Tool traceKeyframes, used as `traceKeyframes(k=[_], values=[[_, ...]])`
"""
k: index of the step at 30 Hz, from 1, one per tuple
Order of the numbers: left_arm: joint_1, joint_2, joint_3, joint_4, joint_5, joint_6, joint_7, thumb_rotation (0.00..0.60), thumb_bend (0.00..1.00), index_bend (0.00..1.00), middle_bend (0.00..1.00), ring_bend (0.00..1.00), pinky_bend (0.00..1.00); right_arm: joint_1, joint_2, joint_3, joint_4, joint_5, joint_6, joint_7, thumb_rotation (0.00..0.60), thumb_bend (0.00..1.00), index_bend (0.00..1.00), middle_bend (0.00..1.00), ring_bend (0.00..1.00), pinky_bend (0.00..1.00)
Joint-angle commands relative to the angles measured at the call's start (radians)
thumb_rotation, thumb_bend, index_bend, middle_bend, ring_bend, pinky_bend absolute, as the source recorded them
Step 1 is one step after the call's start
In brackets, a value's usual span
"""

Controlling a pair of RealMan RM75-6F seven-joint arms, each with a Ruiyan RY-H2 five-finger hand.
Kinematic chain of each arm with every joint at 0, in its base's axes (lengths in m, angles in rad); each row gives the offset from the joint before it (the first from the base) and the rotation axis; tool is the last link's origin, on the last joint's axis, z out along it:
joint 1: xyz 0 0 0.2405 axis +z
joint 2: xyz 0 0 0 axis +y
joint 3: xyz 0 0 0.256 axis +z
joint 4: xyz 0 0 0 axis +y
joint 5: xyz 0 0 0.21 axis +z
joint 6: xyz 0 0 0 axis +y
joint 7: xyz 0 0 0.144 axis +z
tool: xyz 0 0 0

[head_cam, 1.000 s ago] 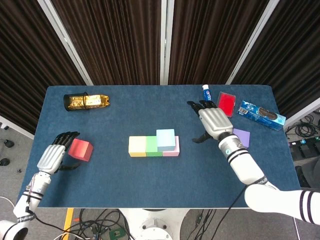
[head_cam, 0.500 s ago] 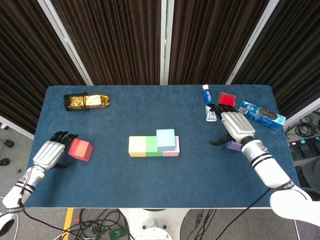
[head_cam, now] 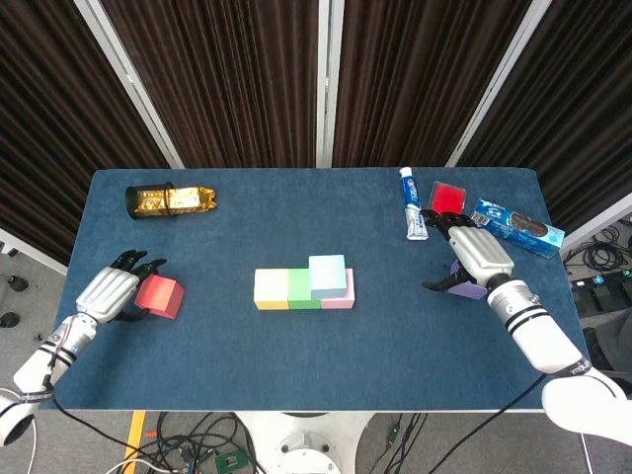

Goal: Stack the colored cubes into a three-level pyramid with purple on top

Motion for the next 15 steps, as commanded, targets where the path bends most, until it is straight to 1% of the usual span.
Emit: traceKeyframes(k=[1, 5, 8, 11, 15], values=[[-0.003, -0.012, 0.000, 0.010, -0.010, 0.001, -0.021, 0.600, 0.30, 0.09, 0.39, 0.00, 0.07, -0.017, -0.002, -0.002, 0.011, -0.015, 0.002, 0.023, 0.600, 0.00, 0.00, 0.14, 0.00, 0.00], [-0.004, -0.005, -0.009, -0.002, -0.018, 0.021, -0.011, 0.600, 0.35, 0.09, 0.49, 0.06, 0.08, -0.046, -0.001, -0.001, 0.024, -0.042, 0.011, 0.066, 0.600, 0.00, 0.00, 0.14, 0.00, 0.00], [0.001, 0.027, -0.034, -0.057, -0.048, 0.043, 0.014, 0.600, 0.35, 0.09, 0.53, 0.09, 0.10, -0.078, 0.006, -0.002, 0.036, -0.071, 0.031, 0.098, 0.600, 0.00, 0.00, 0.14, 0.00, 0.00], [0.016, 0.059, -0.078, -0.159, -0.129, 0.052, 0.039, 0.600, 0.35, 0.10, 0.58, 0.13, 0.14, -0.108, 0.010, -0.004, 0.054, -0.097, 0.044, 0.132, 0.600, 0.00, 0.00, 0.14, 0.00, 0.00], [0.020, 0.133, -0.126, -0.357, -0.278, -0.011, 0.074, 0.600, 0.35, 0.10, 0.59, 0.15, 0.15, -0.129, 0.019, -0.007, 0.086, -0.125, 0.027, 0.170, 0.600, 0.00, 0.00, 0.14, 0.00, 0.00]])
